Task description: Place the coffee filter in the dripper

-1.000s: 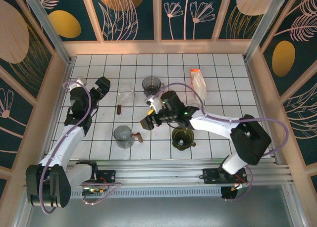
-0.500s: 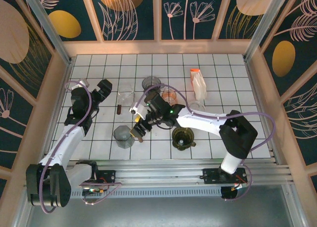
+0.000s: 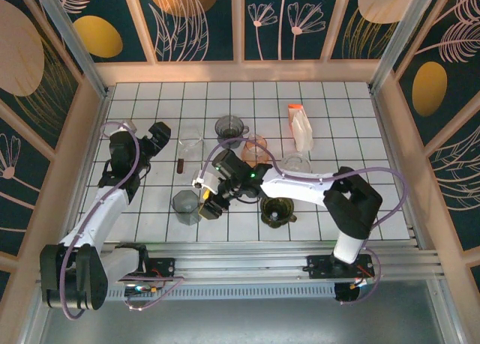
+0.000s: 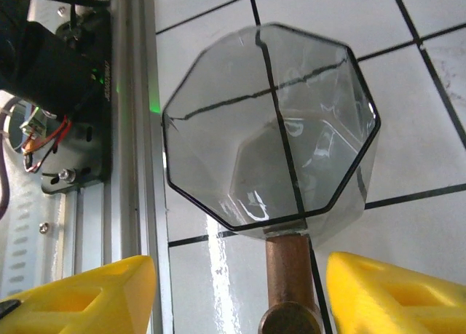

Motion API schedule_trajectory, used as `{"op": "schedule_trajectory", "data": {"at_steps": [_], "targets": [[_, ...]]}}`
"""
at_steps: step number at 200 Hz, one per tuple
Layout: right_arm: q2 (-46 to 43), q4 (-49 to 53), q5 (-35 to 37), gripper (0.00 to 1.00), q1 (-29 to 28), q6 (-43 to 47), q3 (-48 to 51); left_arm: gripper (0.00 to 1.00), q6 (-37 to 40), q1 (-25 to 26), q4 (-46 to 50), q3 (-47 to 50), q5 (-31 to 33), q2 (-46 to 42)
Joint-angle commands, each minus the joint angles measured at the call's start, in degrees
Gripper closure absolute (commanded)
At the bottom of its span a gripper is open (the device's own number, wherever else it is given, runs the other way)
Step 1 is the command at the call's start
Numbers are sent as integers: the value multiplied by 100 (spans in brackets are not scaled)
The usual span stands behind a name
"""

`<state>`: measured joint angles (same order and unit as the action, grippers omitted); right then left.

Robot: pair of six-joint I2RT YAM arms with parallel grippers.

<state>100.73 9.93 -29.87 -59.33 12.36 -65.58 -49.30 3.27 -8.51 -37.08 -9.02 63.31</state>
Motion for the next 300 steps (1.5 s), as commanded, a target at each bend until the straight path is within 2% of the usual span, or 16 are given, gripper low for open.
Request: {"op": "schedule_trajectory", "data": {"at_steps": [1, 17, 33, 76, 117, 146, 188, 224, 251, 300], "targets": [[80, 110, 45, 37, -60, 228, -25, 1, 104, -39, 43, -238, -40, 6], [123, 72, 114, 38, -79, 232, 14, 1, 120, -37, 43, -238, -31, 30], [171, -9, 148, 44, -97, 230, 54, 1, 121, -37, 47, -239, -15, 71], [226, -122, 200, 52, -118, 212, 95, 1, 51, -36, -8, -238, -73, 155], [200, -69, 452, 53, -175, 226, 174, 1, 43, -36, -2, -248, -81, 149], [133, -106, 574, 64, -219, 216, 252, 1, 33, -37, -10, -252, -85, 164], [5, -194, 712, 75, -221, 154, 359, 1, 25, -37, -43, -256, -157, 156], [-212, -294, 1131, 81, -220, -67, 543, 1, 34, -36, -45, -274, -197, 68], [-410, -144, 1702, 85, -220, -350, 662, 1, 43, -37, -9, -317, -206, 13], [-1046, 169, 2457, 85, -125, -851, 1139, 1, -44, -37, -130, -291, -282, -86]]}}
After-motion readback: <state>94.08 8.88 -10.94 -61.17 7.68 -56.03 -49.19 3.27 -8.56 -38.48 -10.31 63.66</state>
